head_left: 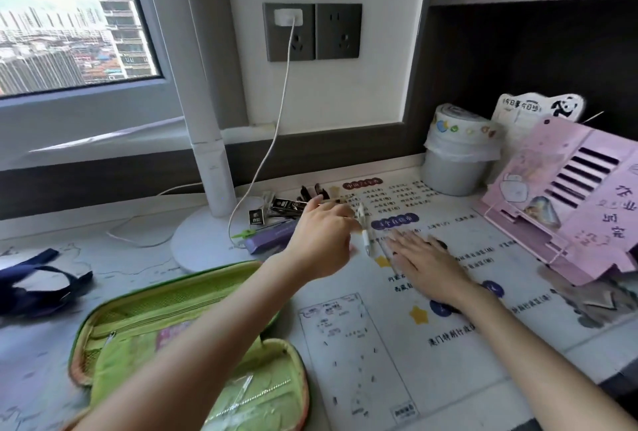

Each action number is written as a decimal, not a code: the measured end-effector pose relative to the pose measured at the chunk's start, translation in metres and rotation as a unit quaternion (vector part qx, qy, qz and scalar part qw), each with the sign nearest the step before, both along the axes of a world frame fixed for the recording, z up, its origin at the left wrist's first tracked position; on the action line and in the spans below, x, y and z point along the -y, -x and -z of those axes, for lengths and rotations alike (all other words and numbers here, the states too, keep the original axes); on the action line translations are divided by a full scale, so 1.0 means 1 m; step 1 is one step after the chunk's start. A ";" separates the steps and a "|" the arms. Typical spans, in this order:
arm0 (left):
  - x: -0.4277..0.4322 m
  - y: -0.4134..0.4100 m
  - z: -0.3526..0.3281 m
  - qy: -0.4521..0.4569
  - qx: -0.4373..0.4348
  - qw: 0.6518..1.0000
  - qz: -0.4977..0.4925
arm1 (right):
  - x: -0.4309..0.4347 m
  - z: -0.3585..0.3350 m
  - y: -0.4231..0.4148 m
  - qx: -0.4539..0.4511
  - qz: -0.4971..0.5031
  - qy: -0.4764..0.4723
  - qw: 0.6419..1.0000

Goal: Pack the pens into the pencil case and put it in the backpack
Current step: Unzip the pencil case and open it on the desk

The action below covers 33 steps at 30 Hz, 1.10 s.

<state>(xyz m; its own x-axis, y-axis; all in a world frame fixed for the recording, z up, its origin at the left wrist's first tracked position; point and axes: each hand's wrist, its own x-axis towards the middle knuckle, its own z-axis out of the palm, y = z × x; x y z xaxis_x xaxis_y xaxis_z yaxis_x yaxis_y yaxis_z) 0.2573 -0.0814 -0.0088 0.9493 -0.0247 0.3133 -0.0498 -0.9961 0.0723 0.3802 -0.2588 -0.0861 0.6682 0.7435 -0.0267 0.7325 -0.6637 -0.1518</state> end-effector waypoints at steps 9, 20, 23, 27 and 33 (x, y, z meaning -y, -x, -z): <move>0.058 0.047 0.033 -0.039 -0.136 0.987 0.076 | 0.059 -0.002 0.085 -0.209 -0.047 -0.203 0.956; 0.095 0.126 0.052 -0.093 -0.212 0.971 0.064 | 0.116 -0.011 0.155 -0.032 -0.024 0.040 0.998; 0.100 0.149 0.049 -0.135 -0.170 0.972 0.093 | 0.123 -0.016 0.174 -0.001 -0.058 0.045 0.997; 0.108 0.173 0.060 -0.186 -0.102 0.972 0.104 | 0.123 -0.022 0.190 0.062 -0.080 0.010 0.995; 0.117 0.192 0.084 -0.204 0.002 0.975 0.088 | 0.108 -0.074 0.196 -0.016 -0.016 -0.268 0.963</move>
<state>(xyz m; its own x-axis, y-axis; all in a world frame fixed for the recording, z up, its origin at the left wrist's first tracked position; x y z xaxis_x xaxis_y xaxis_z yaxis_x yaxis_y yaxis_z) 0.0656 -0.1981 -0.0925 0.9177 -0.3112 0.2471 -0.2228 -0.9178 -0.3287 0.1846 -0.3672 -0.0124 0.6501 0.6763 0.3465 0.7402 -0.4604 -0.4900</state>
